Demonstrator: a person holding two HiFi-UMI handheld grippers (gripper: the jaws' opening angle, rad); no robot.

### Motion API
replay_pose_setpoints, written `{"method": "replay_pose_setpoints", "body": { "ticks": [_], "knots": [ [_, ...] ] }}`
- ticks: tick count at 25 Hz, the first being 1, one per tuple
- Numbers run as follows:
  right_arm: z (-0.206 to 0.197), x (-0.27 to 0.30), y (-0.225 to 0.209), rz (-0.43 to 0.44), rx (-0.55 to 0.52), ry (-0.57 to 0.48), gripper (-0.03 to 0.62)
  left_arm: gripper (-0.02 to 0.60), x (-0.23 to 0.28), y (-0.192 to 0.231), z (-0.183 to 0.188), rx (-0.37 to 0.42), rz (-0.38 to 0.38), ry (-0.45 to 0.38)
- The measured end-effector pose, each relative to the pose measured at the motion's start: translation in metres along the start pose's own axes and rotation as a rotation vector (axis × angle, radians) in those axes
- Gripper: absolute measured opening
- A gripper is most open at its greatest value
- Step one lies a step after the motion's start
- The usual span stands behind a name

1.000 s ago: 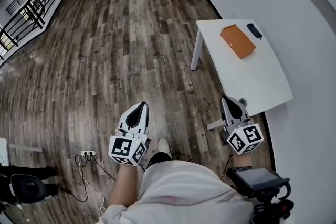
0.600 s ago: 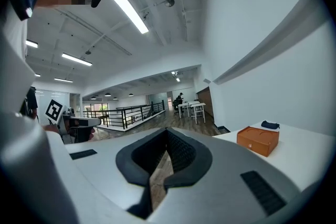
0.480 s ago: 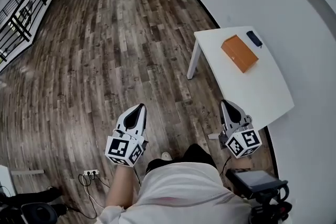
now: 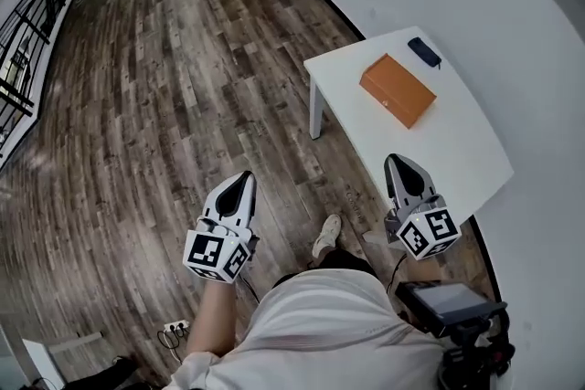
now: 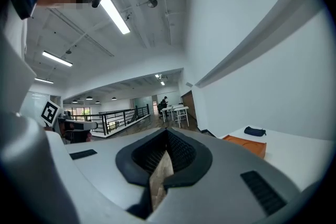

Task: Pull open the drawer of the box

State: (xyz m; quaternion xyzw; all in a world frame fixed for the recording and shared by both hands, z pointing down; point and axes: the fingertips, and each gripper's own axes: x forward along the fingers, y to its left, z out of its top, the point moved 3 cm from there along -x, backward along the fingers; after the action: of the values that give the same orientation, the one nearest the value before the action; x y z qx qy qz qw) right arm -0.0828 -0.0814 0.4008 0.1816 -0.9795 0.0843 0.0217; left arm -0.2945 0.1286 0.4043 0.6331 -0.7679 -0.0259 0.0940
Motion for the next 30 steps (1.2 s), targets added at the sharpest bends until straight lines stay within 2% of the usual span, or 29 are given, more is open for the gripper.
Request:
{"method": "replay_pose_setpoints", "body": {
  "ticks": [5,9,16,19,23,27,30],
  "knots": [
    [0.014,0.029,-0.072,-0.053,0.021,0.003,0.003,0.009,0.100,-0.007,0.022,0.037,-0.052,0.004],
    [0.021,0.043,-0.128,-0.109,0.043,-0.011,0.003,0.009,0.170,-0.019,0.027,0.051,-0.108,0.017],
    [0.018,0.045,-0.179,-0.231,0.084,-0.011,0.003,0.009,0.258,-0.036,0.030,0.070,-0.231,0.060],
    [0.010,0.044,-0.196,-0.307,0.097,-0.011,0.003,0.009,0.296,-0.041,0.023,0.086,-0.308,0.083],
    [0.006,0.042,-0.209,-0.441,0.100,-0.027,0.003,0.009,0.345,-0.047,0.017,0.092,-0.456,0.102],
    [0.009,0.048,-0.193,-0.577,0.111,-0.037,0.003,0.009,0.379,-0.040,0.028,0.107,-0.599,0.114],
    [0.009,0.052,-0.179,-0.671,0.129,-0.040,0.003,0.009,0.397,-0.035,0.028,0.121,-0.676,0.139]
  ]
}}
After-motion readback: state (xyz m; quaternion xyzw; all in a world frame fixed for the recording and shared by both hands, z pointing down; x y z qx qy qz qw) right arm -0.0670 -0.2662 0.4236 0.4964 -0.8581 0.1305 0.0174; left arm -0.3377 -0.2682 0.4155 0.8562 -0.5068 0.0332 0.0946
